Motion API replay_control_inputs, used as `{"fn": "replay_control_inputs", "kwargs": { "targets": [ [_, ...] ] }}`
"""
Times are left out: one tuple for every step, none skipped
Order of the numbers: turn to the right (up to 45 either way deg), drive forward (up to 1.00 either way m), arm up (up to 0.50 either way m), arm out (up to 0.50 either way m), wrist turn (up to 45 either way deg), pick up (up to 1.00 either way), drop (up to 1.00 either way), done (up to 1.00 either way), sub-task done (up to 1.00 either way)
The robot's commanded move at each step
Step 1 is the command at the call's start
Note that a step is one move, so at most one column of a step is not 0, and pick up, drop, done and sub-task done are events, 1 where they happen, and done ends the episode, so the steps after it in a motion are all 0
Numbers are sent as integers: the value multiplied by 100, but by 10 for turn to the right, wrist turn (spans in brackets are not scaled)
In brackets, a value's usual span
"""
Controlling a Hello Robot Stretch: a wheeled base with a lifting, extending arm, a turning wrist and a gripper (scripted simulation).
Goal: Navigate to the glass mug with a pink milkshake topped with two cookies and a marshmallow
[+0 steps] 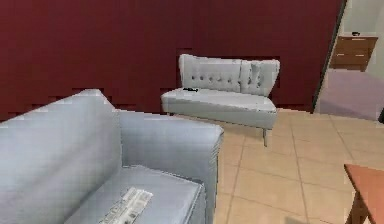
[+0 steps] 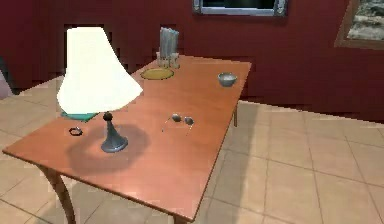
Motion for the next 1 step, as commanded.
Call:
{"fn": "replay_control_inputs", "kwargs": {
  "targets": [
    [180,0,0,0,0,0,0,0,0]
  ]
}}
